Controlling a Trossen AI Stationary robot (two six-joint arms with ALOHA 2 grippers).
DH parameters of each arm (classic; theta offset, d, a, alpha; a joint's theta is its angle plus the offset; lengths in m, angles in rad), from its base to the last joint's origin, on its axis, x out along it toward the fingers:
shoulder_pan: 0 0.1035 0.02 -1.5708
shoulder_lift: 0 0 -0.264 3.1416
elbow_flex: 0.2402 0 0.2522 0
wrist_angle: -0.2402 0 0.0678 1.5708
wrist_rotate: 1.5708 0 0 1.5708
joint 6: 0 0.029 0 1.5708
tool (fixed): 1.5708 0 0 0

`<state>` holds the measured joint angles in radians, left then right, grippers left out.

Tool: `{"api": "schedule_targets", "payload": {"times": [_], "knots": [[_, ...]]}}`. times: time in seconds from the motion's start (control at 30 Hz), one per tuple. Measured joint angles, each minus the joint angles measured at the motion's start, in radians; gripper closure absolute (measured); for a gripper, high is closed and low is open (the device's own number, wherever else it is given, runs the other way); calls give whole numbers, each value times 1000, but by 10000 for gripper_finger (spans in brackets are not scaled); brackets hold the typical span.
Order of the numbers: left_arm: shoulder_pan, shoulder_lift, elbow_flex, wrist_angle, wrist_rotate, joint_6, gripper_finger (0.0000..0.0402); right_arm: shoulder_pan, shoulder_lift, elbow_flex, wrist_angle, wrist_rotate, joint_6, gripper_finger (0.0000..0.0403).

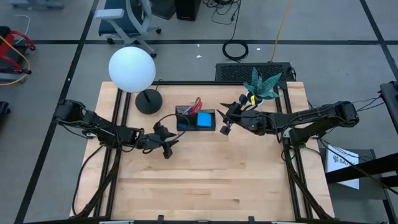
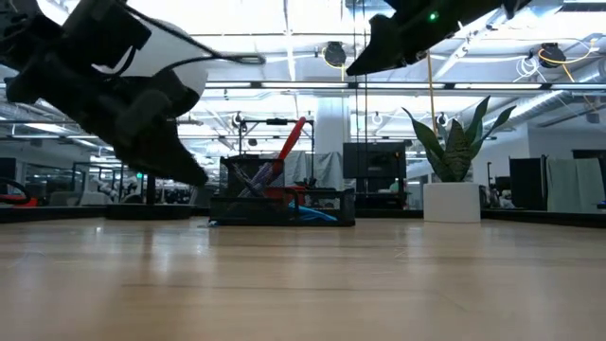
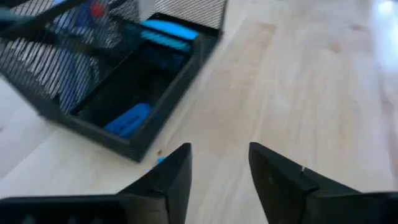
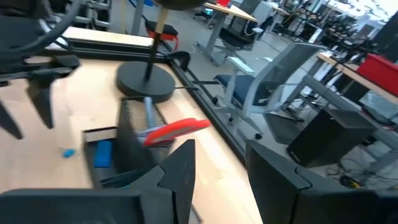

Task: Pick and place office supplies into organizer
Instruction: Put the blue binder clip into the black mesh organizer

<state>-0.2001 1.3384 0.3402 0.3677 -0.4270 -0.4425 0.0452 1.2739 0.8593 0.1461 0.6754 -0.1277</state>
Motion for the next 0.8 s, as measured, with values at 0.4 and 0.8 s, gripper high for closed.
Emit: {"api": "schedule_targets", "payload": {"times": [0.4,0.8], "knots": [[17,200,1,65,-75,-91,222,-107,0,-4,-3,0,-49,271],[50,357,35,196,-114,-75,222,-155,0,-39,7,-52,-46,271]]}}
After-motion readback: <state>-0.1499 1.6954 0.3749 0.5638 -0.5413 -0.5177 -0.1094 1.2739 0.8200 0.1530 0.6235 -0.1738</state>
